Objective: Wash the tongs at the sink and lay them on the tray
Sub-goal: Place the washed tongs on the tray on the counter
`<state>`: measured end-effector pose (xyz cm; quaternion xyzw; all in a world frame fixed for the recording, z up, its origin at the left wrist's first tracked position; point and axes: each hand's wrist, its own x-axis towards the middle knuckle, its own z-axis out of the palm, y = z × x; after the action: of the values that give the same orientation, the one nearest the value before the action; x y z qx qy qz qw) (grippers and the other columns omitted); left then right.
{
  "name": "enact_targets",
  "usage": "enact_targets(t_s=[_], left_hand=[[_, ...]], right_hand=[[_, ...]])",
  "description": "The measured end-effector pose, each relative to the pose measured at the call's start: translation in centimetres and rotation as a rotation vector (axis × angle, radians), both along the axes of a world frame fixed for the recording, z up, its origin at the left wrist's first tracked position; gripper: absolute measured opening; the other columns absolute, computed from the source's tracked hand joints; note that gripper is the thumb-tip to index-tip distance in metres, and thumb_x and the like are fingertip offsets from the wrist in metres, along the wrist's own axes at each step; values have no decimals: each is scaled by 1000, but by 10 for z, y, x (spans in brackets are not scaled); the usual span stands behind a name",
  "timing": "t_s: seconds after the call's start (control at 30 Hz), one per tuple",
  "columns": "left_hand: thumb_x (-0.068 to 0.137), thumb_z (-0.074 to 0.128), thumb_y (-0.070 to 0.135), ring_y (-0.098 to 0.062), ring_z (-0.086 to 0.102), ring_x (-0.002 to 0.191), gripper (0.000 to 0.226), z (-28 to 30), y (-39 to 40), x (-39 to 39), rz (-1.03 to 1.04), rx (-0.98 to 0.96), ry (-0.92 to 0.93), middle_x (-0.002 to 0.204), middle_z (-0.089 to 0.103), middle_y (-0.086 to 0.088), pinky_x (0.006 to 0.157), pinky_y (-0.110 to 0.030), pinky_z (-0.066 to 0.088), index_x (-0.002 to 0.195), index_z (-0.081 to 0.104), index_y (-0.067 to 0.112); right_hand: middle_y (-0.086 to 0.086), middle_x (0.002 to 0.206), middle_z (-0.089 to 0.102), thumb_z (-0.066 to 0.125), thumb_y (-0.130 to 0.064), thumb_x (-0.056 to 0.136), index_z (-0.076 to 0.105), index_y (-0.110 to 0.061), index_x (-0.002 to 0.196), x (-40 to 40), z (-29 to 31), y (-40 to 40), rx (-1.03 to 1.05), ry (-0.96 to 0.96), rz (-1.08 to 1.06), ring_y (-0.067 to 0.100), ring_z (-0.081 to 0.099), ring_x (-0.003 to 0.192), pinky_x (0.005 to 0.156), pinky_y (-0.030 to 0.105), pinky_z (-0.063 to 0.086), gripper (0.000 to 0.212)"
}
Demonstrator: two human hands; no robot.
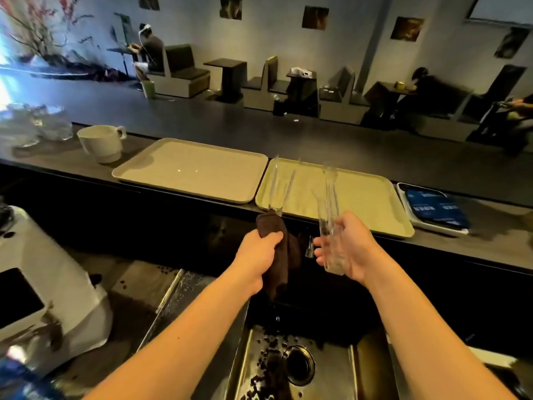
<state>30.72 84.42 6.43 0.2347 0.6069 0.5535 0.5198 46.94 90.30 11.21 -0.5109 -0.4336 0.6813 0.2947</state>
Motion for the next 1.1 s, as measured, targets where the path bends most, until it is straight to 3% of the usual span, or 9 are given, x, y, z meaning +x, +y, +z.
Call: enact_targets(t_s=[0.23, 0.33, 0.4, 0.5, 0.6, 0.73, 0.83, 0.93, 1.1], left_hand=[[97, 59, 25, -32, 73, 94, 17, -2, 10, -6, -5, -1, 2, 100, 76, -13, 88, -48, 57, 103, 70, 14], [97, 58, 24, -32, 74, 93, 18, -1, 12, -10, -1, 1, -5, 99, 77, -13, 85, -45, 58, 101, 71, 13], [97, 58, 25, -32, 74, 94, 19, -1, 12, -12, -7, -6, -4, 100, 77, -13, 87, -47, 58, 103, 71, 13], [98, 58, 25, -33, 74, 95, 20, -2, 13, -16, -2, -16, -21, 101, 77, -14, 91, -51, 58, 104, 71, 12], [98, 57, 25, -31, 73, 97, 20, -5, 11, -17, -9, -18, -22, 104, 77, -13, 95, -51, 56, 105, 71, 13], [97, 59, 27, -30, 73, 98, 18, -7, 5, -19, -18, -10, -17, 103, 77, -10, 96, -51, 55, 104, 71, 16], [95, 60, 28, -29, 74, 96, 17, -5, -1, -22, -27, 0, -12, 101, 77, -9, 94, -50, 57, 100, 72, 18], [94, 62, 29, -27, 75, 91, 15, -3, -10, -32, -25, 11, -7, 96, 78, -8, 86, -43, 60, 94, 74, 20], [97, 60, 25, -26, 75, 90, 15, -2, -36, -53, 37, 28, -23, 97, 78, -8, 78, -37, 61, 100, 72, 18]], right_hand=[[13, 85, 62, 48, -40, 96, 56, -5, 118, -6, 7, 56, 212, -542, 53, 28, 66, 58, 56, 38, 60, 41], [7, 66, 64, 44, -47, 93, 57, -10, 86, -22, 11, 75, 374, -858, 131, 25, 62, 41, 39, 22, 45, 40], [7, 59, 64, 44, -52, 90, 57, -10, 75, -31, 9, 84, 459, -1030, 160, 25, 62, 45, 44, 23, 42, 46], [1, 68, 54, 55, -58, 83, 55, -7, 95, -41, 2, 94, 532, -1200, 125, 24, 57, 65, 49, 30, 35, 52], [1, 85, 50, 61, -62, 79, 43, -8, 134, -46, -4, 95, 525, -1261, 77, 28, 58, 84, 55, 33, 35, 80], [11, 117, 64, 52, -68, 83, 38, -7, 142, -48, -8, 99, 570, -1254, 80, 34, 62, 107, 66, 36, 40, 85], [12, 112, 64, 42, -69, 86, 36, -9, 143, -48, 2, 92, 653, -1385, 73, 34, 62, 101, 65, 37, 40, 84], [4, 76, 51, 43, -62, 88, 43, -9, 127, -48, 10, 78, 793, -1454, 23, 30, 54, 76, 54, 33, 34, 66], [4, 67, 56, 50, -47, 84, 51, -13, 82, -75, 13, 42, 873, -1142, 156, 28, 57, 65, 51, 32, 36, 34]])
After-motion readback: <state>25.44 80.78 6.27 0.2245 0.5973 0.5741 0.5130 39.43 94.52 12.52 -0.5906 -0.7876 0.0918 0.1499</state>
